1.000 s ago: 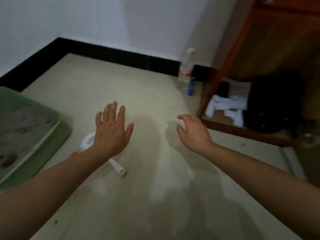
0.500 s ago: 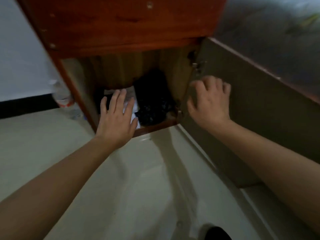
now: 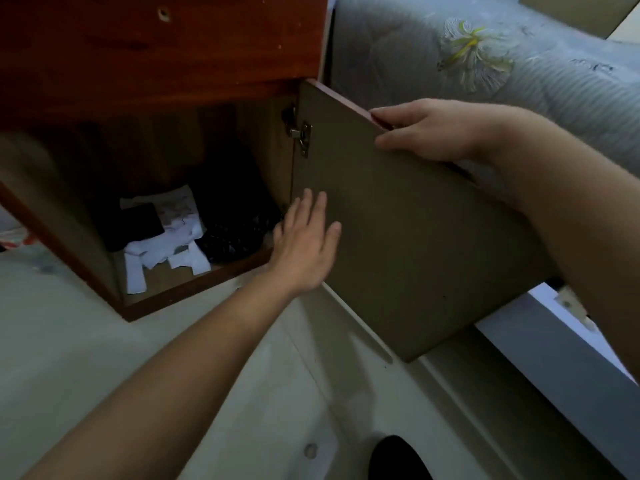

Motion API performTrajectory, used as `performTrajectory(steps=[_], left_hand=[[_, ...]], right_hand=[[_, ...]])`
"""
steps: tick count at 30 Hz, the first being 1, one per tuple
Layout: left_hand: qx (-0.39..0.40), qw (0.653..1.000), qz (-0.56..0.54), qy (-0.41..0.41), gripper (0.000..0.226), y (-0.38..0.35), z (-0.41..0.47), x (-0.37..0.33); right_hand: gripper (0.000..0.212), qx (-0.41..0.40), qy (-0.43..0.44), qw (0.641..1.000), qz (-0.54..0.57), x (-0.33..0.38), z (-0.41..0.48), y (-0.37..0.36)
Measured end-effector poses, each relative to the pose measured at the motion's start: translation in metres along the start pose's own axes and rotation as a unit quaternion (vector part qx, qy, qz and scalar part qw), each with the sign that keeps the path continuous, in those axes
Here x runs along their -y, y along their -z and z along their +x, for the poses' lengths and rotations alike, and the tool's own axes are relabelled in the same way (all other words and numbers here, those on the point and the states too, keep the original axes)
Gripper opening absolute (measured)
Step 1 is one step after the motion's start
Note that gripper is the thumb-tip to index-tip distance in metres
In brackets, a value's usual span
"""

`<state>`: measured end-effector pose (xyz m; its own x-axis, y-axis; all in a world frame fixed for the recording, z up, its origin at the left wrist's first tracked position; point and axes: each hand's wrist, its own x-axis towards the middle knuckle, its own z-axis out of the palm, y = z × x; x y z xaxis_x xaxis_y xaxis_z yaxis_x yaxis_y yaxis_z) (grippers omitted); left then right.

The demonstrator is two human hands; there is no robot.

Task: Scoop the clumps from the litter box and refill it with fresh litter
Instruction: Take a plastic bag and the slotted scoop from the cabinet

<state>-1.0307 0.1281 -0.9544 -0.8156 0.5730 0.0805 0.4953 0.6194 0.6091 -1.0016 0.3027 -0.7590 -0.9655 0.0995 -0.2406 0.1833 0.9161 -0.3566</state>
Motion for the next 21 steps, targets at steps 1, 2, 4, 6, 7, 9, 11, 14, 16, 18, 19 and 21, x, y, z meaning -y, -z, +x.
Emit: performTrajectory(steps=[1, 2, 4, 6, 7, 9, 11, 14, 16, 18, 19, 21], left_hand=[[0.011, 1.000, -0.027, 0.000, 0.061, -0.004, -0.003, -0.006], [0.019, 0.998, -0.057, 0.002, 0.062, -0.006, -0.005, -0.012], [0.035, 0.991, -0.129, 0.005, 0.065, -0.007, -0.010, -0.025], [0.049, 0.981, -0.186, -0.009, 0.067, -0.004, -0.020, -0.033], [0.057, 0.978, -0.198, -0.018, 0.067, -0.002, -0.026, -0.035], [0.073, 0.974, -0.212, -0.031, 0.067, 0.000, -0.036, -0.035], [0.079, 0.971, -0.222, -0.043, 0.067, 0.001, -0.044, -0.033], [0.069, 0.961, -0.265, -0.036, 0.068, 0.004, -0.052, -0.037], [0.060, 0.950, -0.307, -0.015, 0.072, 0.007, -0.058, -0.041], [0.048, 0.938, -0.342, 0.008, 0.073, 0.012, -0.066, -0.043], [0.040, 0.933, -0.358, 0.016, 0.075, 0.015, -0.070, -0.042], [0.028, 0.919, -0.391, 0.031, 0.082, 0.023, -0.078, -0.040]], right_hand=[[0.042, 0.014, 0.013, 0.999, 0.046, -0.007, 0.000, -0.003], [0.049, 0.026, 0.014, 0.995, 0.093, -0.012, 0.000, -0.006], [0.059, 0.035, -0.004, 0.984, 0.173, -0.020, 0.001, -0.009], [0.059, 0.053, -0.025, 0.968, 0.244, -0.022, 0.002, -0.010], [0.060, 0.065, -0.033, 0.959, 0.272, -0.022, 0.003, -0.009], [0.064, 0.080, -0.042, 0.951, 0.295, -0.018, 0.001, -0.009], [0.065, 0.089, -0.037, 0.949, 0.301, -0.014, -0.002, -0.012], [0.063, 0.087, -0.027, 0.931, 0.352, -0.001, -0.007, -0.031], [0.063, 0.060, 0.000, 0.922, 0.381, 0.010, -0.008, -0.052], [0.059, 0.022, 0.027, 0.921, 0.388, 0.024, -0.008, -0.070], [0.064, 0.009, 0.034, 0.920, 0.390, 0.029, -0.004, -0.077], [0.070, -0.012, 0.050, 0.915, 0.399, 0.039, 0.001, -0.088]])
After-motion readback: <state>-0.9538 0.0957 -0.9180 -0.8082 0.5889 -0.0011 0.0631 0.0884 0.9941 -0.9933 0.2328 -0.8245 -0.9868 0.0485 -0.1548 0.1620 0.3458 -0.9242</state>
